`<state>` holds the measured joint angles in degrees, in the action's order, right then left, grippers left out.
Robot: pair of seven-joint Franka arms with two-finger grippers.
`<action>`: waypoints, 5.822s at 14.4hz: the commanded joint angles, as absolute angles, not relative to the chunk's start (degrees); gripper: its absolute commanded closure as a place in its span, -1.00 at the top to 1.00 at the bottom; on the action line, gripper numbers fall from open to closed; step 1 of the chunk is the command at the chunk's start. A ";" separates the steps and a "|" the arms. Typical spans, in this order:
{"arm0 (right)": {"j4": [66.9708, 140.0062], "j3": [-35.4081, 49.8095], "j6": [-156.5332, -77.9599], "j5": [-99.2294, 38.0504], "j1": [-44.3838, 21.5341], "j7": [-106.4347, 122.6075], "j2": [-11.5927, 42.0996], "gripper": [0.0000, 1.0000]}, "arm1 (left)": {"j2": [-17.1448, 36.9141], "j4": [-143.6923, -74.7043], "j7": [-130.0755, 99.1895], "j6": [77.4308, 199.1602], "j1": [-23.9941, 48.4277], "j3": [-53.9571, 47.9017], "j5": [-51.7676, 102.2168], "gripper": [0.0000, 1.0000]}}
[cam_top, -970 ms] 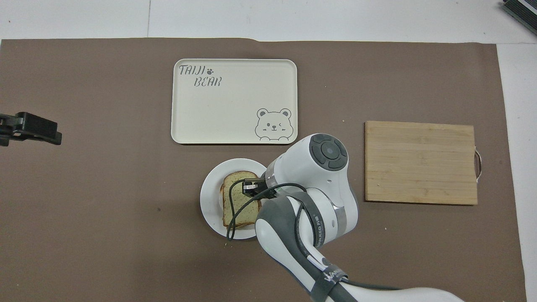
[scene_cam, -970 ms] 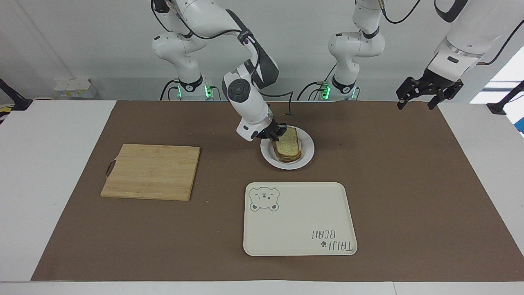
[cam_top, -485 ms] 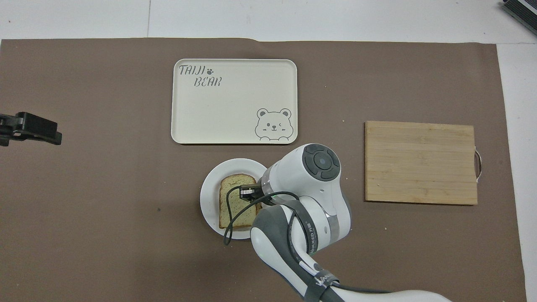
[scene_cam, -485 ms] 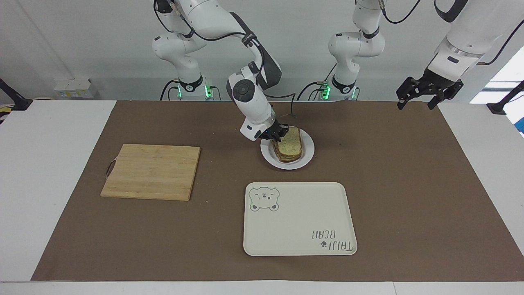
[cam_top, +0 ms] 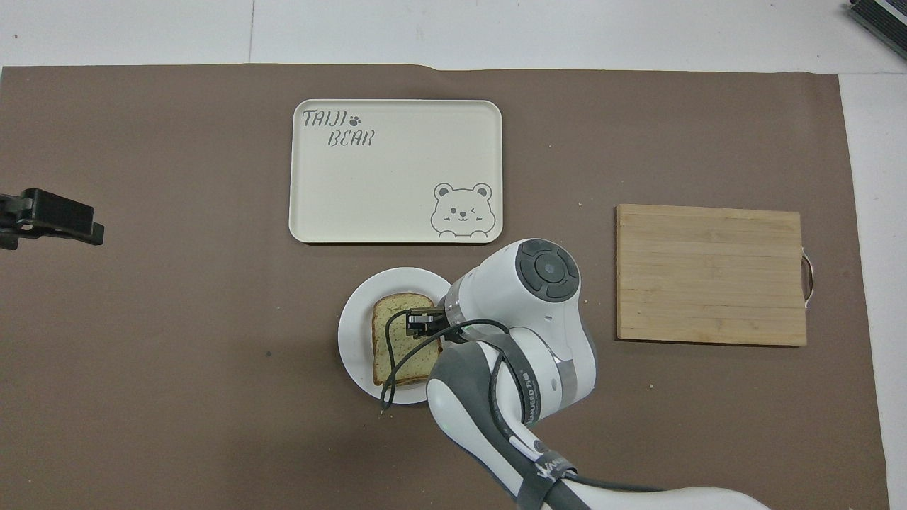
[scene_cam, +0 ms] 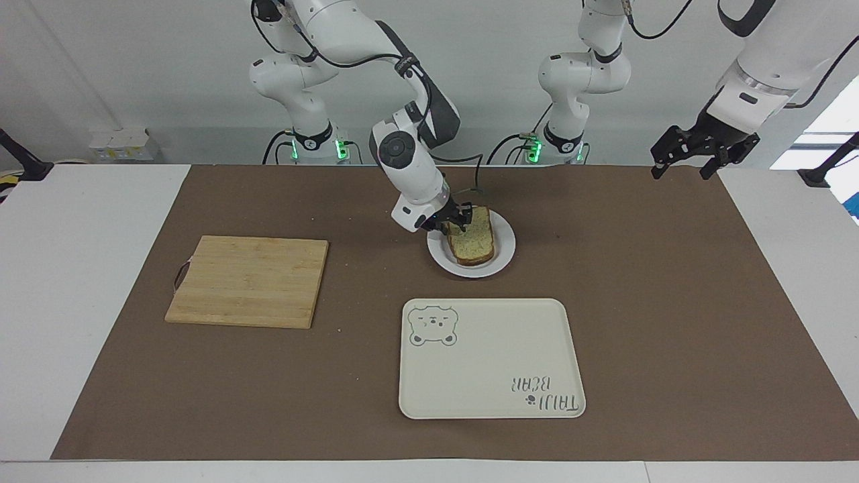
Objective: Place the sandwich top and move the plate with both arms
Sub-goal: 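Withdraw the right gripper to rest while the left gripper reaches the plate, then grip the white plate rim with the left gripper, then slide the white plate with the left gripper onto the bear tray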
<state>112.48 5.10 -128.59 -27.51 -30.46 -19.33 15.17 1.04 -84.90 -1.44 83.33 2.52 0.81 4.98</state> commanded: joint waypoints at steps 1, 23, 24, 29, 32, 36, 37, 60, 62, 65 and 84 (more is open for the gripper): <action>112.32 4.57 -128.06 -26.03 -29.19 -19.60 13.63 1.00 | -3.50 -92.26 -1.41 86.91 1.23 0.35 6.59 1.00; 100.28 4.39 -107.14 -1.14 -8.62 -18.90 0.09 1.00 | -11.86 -123.83 -0.80 111.53 4.74 -0.62 25.56 1.00; 100.28 4.39 -106.88 -1.06 -8.09 -18.90 -0.61 1.00 | -11.60 -124.97 0.34 111.97 4.92 -0.62 26.27 1.00; 93.88 4.31 -98.63 1.41 -6.25 -18.81 -1.32 1.00 | -9.68 -133.84 11.92 119.70 7.21 -0.62 36.53 1.00; 92.90 3.87 -97.12 1.49 -5.45 -18.81 -1.75 1.00 | -6.51 -137.63 23.18 124.18 9.13 -0.62 44.28 1.00; 92.29 1.85 -95.55 1.41 -5.45 -18.11 -3.95 1.00 | -3.52 -139.39 26.19 127.77 13.52 -0.62 49.64 1.00; 90.89 1.06 -94.06 1.32 -5.45 -16.54 -4.30 1.00 | -2.65 -139.74 26.19 130.23 15.45 -0.62 51.05 1.00; 89.12 -3.52 -83.76 4.48 -5.54 -1.76 -5.19 1.00 | 4.13 -141.77 30.50 132.98 21.01 -0.62 61.52 -1.00; 89.12 -3.43 -83.85 4.22 -5.45 -1.76 -5.19 1.00 | 4.39 -140.80 30.24 131.84 20.22 -0.53 61.52 -1.00; 89.38 -3.43 -84.20 3.34 -5.54 -1.76 -5.36 1.00 | 5.36 -138.35 30.41 126.58 16.88 -0.44 61.52 -1.00; 90.26 -3.43 -84.55 3.25 -5.71 -1.76 -6.06 1.00 | 19.24 -107.52 22.77 110.04 2.55 -0.62 62.23 -1.00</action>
<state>89.96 -3.51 -84.88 3.37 -6.12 -3.46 -5.39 15.88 -113.51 24.96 112.51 3.23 -0.37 61.73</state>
